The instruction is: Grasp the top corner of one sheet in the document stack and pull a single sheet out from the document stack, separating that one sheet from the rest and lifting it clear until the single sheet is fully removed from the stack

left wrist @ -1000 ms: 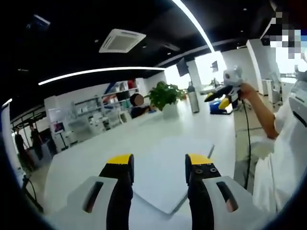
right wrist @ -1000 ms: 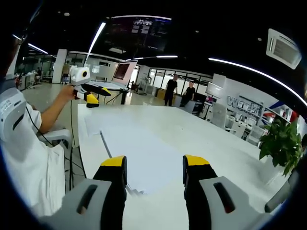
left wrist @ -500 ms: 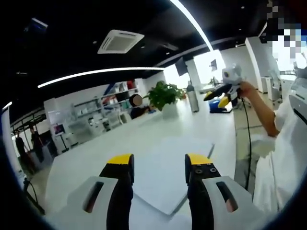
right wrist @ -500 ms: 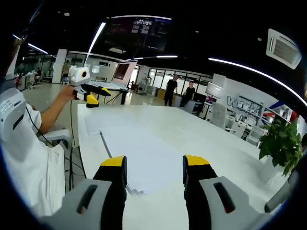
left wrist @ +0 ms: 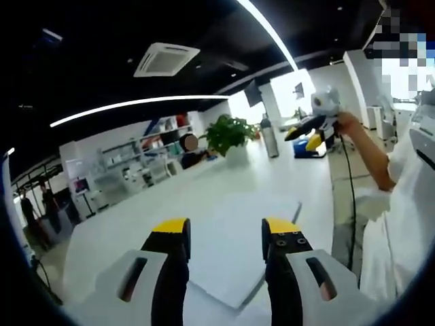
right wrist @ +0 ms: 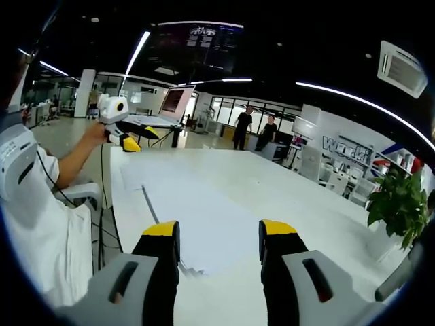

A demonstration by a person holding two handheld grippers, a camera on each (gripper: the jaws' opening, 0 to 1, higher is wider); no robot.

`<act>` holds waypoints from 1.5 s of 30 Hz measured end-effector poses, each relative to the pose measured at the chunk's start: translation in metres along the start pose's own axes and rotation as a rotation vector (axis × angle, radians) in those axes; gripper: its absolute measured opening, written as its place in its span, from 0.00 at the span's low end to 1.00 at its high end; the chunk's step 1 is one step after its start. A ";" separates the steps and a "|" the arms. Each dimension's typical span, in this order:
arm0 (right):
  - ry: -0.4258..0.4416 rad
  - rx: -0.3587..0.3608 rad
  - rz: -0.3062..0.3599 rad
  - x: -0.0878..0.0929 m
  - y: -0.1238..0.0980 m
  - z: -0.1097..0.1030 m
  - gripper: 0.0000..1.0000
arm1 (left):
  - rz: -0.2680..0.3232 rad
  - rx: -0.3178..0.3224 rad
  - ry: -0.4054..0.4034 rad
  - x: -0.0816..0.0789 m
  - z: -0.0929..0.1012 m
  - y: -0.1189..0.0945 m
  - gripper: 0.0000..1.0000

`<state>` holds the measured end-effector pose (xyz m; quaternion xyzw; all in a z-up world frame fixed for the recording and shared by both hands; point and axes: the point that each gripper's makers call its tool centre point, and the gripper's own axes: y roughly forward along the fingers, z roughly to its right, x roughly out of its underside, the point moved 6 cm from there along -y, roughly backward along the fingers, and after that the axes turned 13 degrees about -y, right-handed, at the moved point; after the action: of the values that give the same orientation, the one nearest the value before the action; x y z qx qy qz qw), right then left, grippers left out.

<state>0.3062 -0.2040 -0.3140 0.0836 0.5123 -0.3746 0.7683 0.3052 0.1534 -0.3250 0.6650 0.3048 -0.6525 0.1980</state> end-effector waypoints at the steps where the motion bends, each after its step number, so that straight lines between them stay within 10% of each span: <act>1: 0.000 0.000 0.000 0.000 0.000 0.000 0.46 | -0.004 0.002 0.000 0.001 0.001 0.002 0.43; 45: -0.005 -0.009 -0.007 0.001 0.000 -0.001 0.46 | -0.112 0.047 0.100 0.032 0.026 0.045 0.40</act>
<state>0.3054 -0.2037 -0.3153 0.0774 0.5123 -0.3750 0.7688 0.3144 0.1076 -0.3641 0.6829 0.3359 -0.6355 0.1301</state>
